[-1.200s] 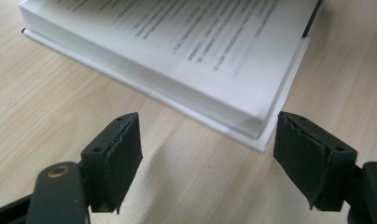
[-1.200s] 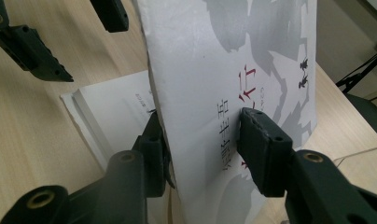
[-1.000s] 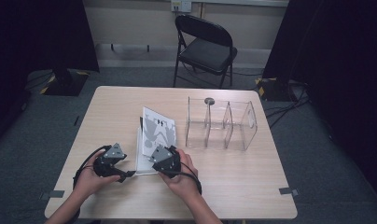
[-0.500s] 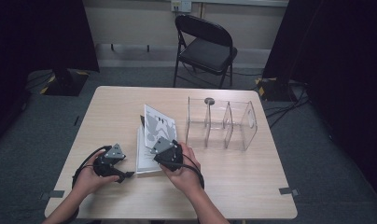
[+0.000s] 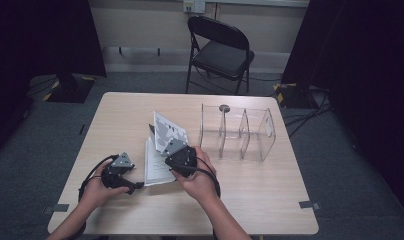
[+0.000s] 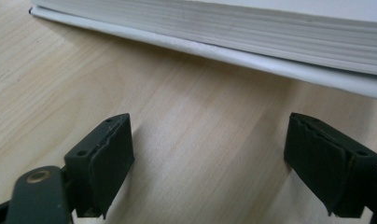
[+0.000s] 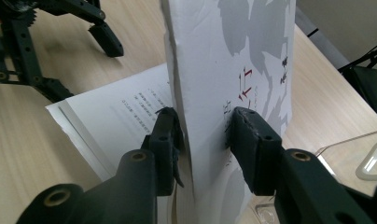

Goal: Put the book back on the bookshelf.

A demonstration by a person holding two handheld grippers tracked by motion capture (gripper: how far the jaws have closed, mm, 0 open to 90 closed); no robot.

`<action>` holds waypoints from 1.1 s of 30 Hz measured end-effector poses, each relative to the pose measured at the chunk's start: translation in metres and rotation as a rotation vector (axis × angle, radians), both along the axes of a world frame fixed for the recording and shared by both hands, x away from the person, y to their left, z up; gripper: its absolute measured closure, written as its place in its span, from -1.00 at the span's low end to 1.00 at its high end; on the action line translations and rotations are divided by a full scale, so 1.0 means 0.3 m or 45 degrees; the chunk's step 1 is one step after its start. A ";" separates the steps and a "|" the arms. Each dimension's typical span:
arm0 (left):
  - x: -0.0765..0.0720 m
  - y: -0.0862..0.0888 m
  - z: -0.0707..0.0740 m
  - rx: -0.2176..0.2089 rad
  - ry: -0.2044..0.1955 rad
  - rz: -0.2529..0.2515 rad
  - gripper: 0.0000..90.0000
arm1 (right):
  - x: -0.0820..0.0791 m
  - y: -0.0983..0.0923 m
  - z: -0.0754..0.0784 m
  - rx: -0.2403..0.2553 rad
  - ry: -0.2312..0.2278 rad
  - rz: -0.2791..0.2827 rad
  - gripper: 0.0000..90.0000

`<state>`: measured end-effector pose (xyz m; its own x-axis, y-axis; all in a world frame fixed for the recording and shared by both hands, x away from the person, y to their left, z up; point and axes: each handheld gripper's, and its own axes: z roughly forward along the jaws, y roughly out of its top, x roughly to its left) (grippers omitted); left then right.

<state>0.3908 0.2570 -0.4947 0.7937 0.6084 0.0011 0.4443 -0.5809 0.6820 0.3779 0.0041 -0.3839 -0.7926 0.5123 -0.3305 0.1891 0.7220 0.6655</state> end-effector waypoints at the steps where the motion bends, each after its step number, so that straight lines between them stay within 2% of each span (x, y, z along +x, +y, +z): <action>1: 0.001 -0.002 0.000 -0.002 0.001 0.006 -0.67 | 0.000 0.001 0.003 -0.005 0.004 0.002 0.37; 4: 0.005 -0.008 0.000 -0.001 -0.009 0.001 -0.66 | -0.002 0.002 0.014 0.000 0.021 0.008 0.37; 6: 0.006 -0.016 -0.004 -0.018 -0.016 0.006 -0.66 | -0.003 0.005 0.021 0.001 0.029 0.008 0.37; 15: 0.015 -0.047 -0.012 -0.041 -0.039 0.029 -0.67 | -0.015 0.024 0.025 -0.025 0.031 0.031 0.36; 19: 0.014 -0.056 -0.008 -0.024 -0.063 0.017 -0.66 | -0.012 0.022 0.032 -0.031 0.030 0.036 0.36; 22: 0.007 -0.062 0.004 0.011 -0.092 -0.006 -0.63 | -0.014 0.026 0.032 -0.044 0.031 0.043 0.36; 23: 0.004 -0.063 0.008 0.009 -0.118 -0.008 -0.62 | -0.015 0.026 0.034 -0.053 0.036 0.043 0.36; 27: -0.010 -0.069 0.035 0.001 -0.171 -0.040 -0.55 | -0.013 0.030 0.043 -0.056 0.033 0.051 0.36; 33: -0.025 -0.074 0.067 -0.007 -0.220 -0.080 -0.53 | -0.015 0.043 0.067 -0.070 0.035 0.073 0.37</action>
<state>0.3833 0.2348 -0.4747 0.8185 0.5578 0.1375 0.2829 -0.5997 0.7486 0.3734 0.0170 -0.3638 -0.8295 0.4472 -0.3346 0.1638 0.7676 0.6197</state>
